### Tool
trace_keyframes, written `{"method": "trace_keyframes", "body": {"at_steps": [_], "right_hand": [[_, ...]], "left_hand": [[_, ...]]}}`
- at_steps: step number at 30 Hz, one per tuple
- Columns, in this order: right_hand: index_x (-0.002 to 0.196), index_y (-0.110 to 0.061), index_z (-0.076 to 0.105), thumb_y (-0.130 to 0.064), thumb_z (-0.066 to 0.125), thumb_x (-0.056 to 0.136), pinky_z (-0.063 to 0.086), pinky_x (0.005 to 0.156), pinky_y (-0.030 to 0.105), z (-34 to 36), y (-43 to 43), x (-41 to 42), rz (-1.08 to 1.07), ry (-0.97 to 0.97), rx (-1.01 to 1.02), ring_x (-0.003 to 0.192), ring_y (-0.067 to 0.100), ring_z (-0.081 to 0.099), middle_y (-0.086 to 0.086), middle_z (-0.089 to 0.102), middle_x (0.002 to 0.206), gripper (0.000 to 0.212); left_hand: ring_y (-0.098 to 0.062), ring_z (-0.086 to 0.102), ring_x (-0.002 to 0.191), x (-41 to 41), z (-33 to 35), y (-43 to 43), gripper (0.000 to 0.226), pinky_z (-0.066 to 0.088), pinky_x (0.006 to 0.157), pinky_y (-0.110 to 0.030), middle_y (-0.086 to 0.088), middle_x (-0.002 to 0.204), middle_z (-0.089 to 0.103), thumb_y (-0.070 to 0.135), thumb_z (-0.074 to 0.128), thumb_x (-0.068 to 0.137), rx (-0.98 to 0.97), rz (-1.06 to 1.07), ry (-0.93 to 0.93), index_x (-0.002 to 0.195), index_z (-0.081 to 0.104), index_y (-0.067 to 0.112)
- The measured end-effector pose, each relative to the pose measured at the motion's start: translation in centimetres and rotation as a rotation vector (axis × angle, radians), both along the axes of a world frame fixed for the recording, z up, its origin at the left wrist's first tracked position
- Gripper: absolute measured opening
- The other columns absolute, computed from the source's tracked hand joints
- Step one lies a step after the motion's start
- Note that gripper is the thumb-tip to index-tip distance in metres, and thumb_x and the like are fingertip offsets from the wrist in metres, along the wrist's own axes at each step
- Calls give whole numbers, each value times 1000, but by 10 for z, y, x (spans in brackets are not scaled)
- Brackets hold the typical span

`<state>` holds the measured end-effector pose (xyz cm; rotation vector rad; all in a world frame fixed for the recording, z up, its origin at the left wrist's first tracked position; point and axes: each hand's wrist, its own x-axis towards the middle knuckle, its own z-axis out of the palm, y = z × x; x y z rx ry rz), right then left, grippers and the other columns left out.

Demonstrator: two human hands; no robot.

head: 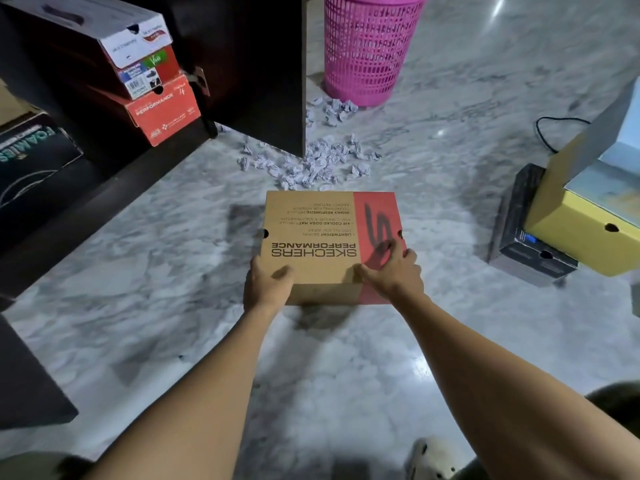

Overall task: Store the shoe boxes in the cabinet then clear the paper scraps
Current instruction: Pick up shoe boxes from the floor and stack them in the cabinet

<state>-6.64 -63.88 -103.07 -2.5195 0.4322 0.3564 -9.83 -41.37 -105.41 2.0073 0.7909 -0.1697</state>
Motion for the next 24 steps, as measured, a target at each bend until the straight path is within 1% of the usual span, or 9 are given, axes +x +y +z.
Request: {"method": "trace_keyframes", "body": {"at_steps": [4, 7, 9, 10, 12, 13, 16, 20, 24], "right_hand": [[154, -31, 16, -63, 75, 69, 45, 101, 45, -10, -13, -19, 111, -156, 105, 128, 31, 45, 9, 36, 145, 109], [152, -30, 22, -66, 79, 65, 46, 104, 41, -22, -24, -33, 59, -195, 273, 130, 17, 46, 3, 40, 142, 111], [152, -24, 23, -69, 83, 57, 50, 100, 36, -27, -28, -37, -24, -158, 403, 122, 12, 55, 3, 49, 138, 121], [151, -19, 25, -65, 86, 56, 53, 95, 29, -29, -30, -39, -49, -130, 476, 114, 9, 60, 3, 54, 135, 122], [145, -13, 33, -42, 90, 66, 50, 78, 8, -29, -30, -42, -40, -87, 569, 101, -3, 61, 1, 60, 128, 101], [142, -13, 36, -35, 89, 69, 47, 72, 4, -29, -30, -43, -24, -84, 581, 99, -6, 58, -2, 60, 125, 92], [140, -18, 37, -35, 90, 68, 46, 71, 7, -31, -31, -43, 14, -99, 578, 106, 3, 59, -8, 59, 124, 92], [140, -21, 38, -36, 92, 65, 46, 80, 14, -31, -28, -41, 61, -105, 561, 108, 8, 59, -11, 59, 122, 94], [139, -24, 40, -38, 92, 64, 50, 86, 24, -28, -20, -34, 104, -141, 564, 110, 10, 60, -12, 60, 122, 92]], "left_hand": [[-29, 61, 97, -22, -6, 9, 53, 54, 84, -45, -1, 115, 61, 58, 58, 75, 76, 100, -14, 116, 48, 25], [-26, 61, 99, -35, -14, 16, 66, 54, 83, -44, 2, 119, 60, 69, 52, 69, 86, 126, -16, 121, 47, 29], [-26, 60, 104, -36, -15, 18, 70, 53, 83, -41, 3, 125, 58, 69, 54, 70, 50, 121, -28, 127, 45, 30], [-25, 59, 106, -35, -16, 18, 67, 51, 83, -38, 4, 126, 58, 66, 57, 74, 24, 115, -34, 129, 44, 30], [-25, 57, 110, -33, -17, 17, 63, 46, 83, -35, 3, 128, 59, 58, 63, 79, -29, 103, -39, 133, 44, 30], [-26, 57, 113, -34, -17, 17, 64, 45, 86, -35, 3, 129, 59, 57, 64, 80, -48, 102, -34, 134, 43, 31], [-27, 57, 114, -33, -18, 19, 62, 46, 89, -35, 2, 127, 60, 57, 66, 80, -61, 109, -36, 132, 46, 31], [-25, 58, 112, -34, -17, 27, 58, 49, 94, -40, 5, 123, 61, 57, 66, 79, -65, 107, -39, 129, 49, 32], [-22, 59, 108, -39, -10, 35, 58, 50, 92, -40, 8, 118, 62, 58, 67, 79, -69, 126, -74, 128, 51, 34]]}}
